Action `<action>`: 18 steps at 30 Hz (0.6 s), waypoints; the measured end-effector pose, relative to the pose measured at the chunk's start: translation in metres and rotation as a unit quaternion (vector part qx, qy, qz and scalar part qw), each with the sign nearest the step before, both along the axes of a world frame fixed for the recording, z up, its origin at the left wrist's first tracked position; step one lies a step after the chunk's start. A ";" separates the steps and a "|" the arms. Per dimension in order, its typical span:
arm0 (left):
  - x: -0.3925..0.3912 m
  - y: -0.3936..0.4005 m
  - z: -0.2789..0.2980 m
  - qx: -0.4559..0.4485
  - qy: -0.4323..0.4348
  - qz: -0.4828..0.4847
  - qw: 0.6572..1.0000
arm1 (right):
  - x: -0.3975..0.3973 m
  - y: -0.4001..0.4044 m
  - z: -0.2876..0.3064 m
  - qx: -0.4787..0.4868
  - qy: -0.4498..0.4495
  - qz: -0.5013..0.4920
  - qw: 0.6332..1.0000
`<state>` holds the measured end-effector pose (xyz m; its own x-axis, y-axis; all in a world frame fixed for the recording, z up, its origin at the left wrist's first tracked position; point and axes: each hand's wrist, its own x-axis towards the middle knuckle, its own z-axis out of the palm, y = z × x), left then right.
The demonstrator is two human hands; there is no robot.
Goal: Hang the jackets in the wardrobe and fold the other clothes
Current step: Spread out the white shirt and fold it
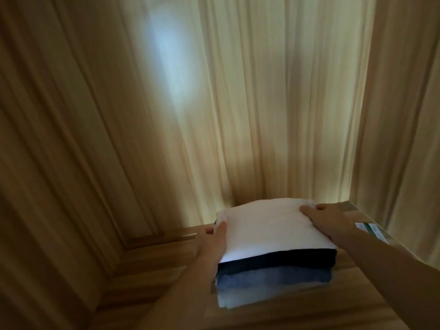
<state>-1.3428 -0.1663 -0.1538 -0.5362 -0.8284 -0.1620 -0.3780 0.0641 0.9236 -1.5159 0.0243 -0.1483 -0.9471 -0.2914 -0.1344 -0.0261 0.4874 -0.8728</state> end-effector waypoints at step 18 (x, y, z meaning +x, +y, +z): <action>0.088 0.076 0.085 -0.532 -0.121 -0.287 0.787 | 0.155 0.057 0.101 0.107 0.228 -0.013 0.968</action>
